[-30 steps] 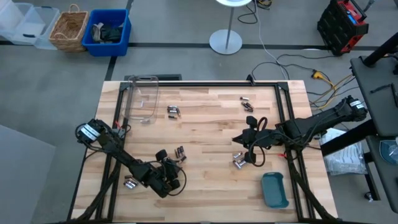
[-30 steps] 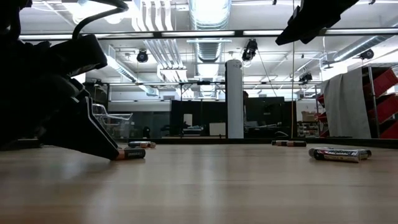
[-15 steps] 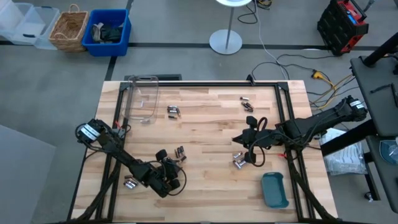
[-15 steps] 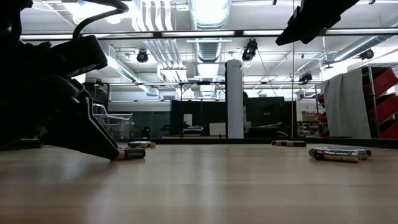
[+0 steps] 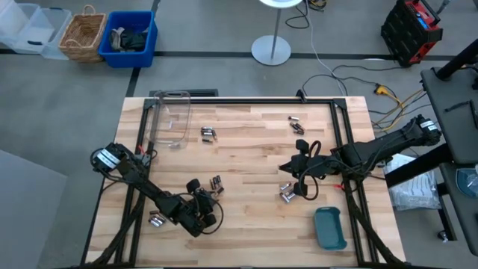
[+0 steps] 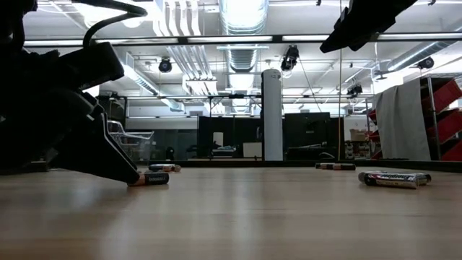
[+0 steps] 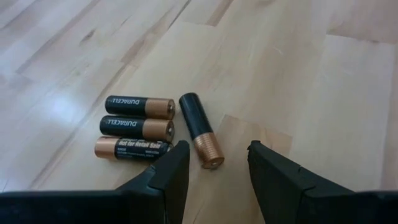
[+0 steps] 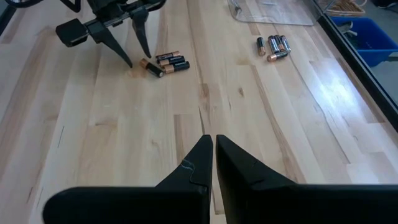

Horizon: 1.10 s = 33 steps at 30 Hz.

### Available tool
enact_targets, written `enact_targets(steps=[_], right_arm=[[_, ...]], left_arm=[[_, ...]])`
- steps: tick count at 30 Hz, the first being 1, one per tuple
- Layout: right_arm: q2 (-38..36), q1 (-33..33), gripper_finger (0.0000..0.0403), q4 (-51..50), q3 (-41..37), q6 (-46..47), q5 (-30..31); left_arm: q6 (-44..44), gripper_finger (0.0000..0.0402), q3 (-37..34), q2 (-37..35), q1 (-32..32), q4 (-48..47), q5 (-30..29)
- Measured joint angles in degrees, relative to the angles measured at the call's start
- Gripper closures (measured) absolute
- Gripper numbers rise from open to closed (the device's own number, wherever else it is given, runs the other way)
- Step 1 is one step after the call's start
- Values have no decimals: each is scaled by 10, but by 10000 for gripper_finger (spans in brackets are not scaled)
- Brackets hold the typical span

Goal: Sort batteries
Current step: Put the copper and black battery into the blue bin

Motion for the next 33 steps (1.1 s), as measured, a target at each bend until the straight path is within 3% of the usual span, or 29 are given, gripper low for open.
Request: enact_targets(steps=[18,33], right_arm=[[0,0,390,-2,0,0,0],[0,0,390,-4,0,0,0]], left_arm=[[-12,262,-2,41,-1,51,-22],[-9,390,-1,41,-1,50,-8]])
